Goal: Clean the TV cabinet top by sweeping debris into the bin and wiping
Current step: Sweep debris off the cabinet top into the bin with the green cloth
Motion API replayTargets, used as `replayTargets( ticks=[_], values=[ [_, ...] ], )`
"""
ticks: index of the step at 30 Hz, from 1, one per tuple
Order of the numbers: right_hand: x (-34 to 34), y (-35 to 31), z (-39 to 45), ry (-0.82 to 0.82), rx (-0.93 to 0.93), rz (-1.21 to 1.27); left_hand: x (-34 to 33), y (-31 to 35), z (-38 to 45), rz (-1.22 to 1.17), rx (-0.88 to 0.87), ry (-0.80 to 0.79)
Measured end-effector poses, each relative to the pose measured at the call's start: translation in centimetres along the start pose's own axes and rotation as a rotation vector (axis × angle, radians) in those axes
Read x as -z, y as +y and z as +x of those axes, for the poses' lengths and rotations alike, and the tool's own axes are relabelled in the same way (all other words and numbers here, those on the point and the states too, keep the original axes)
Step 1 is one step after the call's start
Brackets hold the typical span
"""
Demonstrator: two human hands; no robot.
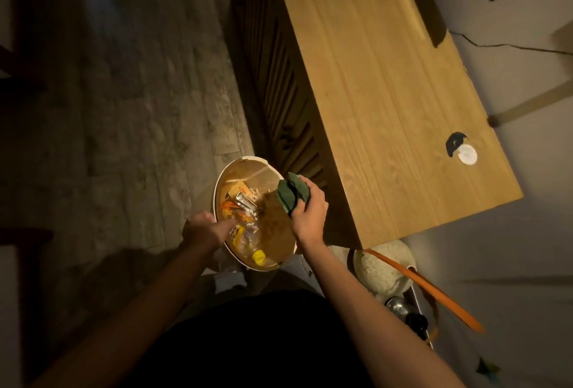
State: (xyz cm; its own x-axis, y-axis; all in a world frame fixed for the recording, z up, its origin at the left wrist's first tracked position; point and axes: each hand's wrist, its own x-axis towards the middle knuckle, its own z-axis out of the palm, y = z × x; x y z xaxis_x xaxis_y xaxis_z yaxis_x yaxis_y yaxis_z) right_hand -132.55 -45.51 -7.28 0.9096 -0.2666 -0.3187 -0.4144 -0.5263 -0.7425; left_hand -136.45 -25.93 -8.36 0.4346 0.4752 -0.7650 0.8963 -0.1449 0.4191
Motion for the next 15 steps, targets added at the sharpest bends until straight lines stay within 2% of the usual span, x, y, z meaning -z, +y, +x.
replayTargets(
  ticks=[6,11,15],
  values=[
    [-2.6,-3.4,2.1,0.029,-0.17,0.257,3.6,2.1,2.1,0.008,-0.01,0.022],
    [-4.7,-6.1,5.6,-0.023,-0.184,0.333,4.3,5.3,4.7,-0.027,-0.044,0.045],
    [-6.7,-7.9,10.4,-0.075,-0.203,0.336,3.5,8.8,8.1,-0.227,-0.009,0.026]
  ],
)
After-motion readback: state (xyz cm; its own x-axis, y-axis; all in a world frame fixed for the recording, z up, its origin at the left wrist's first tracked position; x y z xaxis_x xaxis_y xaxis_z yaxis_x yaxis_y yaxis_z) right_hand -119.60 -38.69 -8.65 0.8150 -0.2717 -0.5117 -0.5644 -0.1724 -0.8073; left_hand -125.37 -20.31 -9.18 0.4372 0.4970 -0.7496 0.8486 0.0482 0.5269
